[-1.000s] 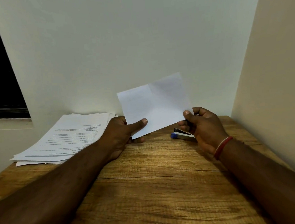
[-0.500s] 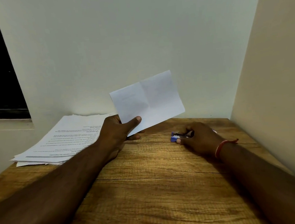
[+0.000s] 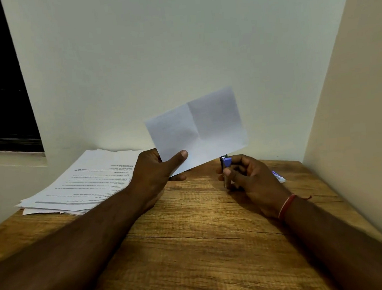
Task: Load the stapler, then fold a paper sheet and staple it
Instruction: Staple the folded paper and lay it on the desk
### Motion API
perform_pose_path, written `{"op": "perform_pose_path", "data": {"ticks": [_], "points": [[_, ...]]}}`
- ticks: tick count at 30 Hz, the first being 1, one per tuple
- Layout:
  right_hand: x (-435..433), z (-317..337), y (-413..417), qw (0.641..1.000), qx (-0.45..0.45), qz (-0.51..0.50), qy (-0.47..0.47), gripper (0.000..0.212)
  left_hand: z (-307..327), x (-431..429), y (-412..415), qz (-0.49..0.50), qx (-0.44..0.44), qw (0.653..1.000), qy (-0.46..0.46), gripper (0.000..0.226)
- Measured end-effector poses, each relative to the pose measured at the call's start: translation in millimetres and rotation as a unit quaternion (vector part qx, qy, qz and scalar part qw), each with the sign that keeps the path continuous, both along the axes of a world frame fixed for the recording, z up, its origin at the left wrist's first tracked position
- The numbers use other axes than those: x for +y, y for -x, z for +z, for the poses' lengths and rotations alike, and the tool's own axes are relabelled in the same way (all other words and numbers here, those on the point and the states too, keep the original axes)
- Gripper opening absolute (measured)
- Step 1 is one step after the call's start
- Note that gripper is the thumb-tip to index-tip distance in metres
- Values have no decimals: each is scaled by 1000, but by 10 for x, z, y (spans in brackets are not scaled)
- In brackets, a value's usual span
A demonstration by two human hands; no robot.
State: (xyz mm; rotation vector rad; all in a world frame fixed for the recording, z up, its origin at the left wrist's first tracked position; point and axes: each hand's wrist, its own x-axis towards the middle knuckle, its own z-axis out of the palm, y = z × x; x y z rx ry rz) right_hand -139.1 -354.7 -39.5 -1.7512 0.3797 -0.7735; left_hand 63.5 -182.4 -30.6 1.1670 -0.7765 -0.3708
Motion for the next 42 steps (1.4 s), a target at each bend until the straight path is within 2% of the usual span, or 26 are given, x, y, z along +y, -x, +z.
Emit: {"op": "perform_pose_path", "data": {"ticks": [7, 35, 39, 42], "points": [[-3, 3, 18, 999, -32, -11, -26, 31, 3, 22, 29, -5, -29, 1000, -2, 18], [-5, 151, -41, 988, -21, -135, 71, 13, 5, -2, 83, -21, -33, 999, -9, 17], [20, 140, -28, 989, -29, -126, 66, 11, 3, 1, 81, -22, -32, 999, -5, 15], [18, 110, 21, 997, -55, -55, -9, 22, 2, -9, 60, -17, -12, 1000, 3, 13]]}}
